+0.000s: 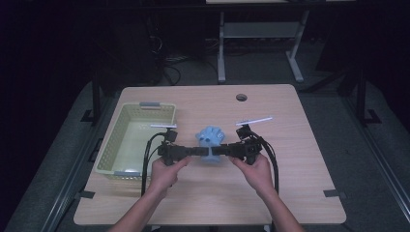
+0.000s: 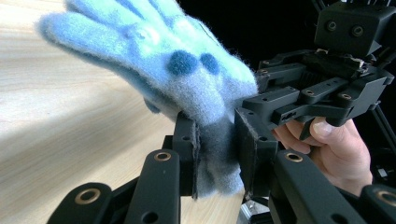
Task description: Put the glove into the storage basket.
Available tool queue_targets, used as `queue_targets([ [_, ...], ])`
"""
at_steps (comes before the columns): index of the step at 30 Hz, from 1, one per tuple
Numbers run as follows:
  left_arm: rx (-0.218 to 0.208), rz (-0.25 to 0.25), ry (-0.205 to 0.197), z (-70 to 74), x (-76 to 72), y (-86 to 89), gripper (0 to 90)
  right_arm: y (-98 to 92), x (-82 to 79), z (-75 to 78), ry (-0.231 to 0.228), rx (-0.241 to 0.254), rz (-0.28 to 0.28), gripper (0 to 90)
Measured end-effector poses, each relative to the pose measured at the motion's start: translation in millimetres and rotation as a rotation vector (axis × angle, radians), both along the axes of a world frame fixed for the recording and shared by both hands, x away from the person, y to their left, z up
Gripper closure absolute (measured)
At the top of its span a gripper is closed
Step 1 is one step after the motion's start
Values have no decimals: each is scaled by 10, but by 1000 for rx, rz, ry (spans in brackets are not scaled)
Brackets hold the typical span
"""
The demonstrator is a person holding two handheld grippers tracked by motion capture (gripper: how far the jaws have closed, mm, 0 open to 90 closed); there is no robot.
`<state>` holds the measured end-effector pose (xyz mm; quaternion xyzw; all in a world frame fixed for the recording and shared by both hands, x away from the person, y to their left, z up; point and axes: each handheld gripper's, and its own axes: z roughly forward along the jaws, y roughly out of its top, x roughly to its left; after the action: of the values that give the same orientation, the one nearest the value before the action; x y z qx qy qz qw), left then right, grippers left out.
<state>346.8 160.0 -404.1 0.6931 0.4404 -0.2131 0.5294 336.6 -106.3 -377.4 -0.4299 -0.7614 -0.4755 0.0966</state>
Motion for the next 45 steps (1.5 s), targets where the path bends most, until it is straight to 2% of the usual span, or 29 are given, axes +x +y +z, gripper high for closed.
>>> queue_targets([
  [1, -1, -1, -2, 3, 4, 9, 708, 16, 9, 6, 10, 6, -1, 729],
  [16, -9, 8, -12, 126, 13, 199, 709, 170, 74, 103, -4, 34, 31, 729],
  [25, -20, 16, -13, 147, 22, 284, 709, 259, 113, 152, -9, 25, 45, 729],
  [35, -16, 43, -14, 162, -37, 432, 709, 404, 129, 159, -20, 27, 73, 729],
  [39, -31, 56, -5, 168, -51, 483, 709, 464, 139, 180, -10, 25, 87, 729],
  [45, -26, 67, -10, 197, -54, 578, 709, 557, 175, 215, -6, 21, 108, 729],
])
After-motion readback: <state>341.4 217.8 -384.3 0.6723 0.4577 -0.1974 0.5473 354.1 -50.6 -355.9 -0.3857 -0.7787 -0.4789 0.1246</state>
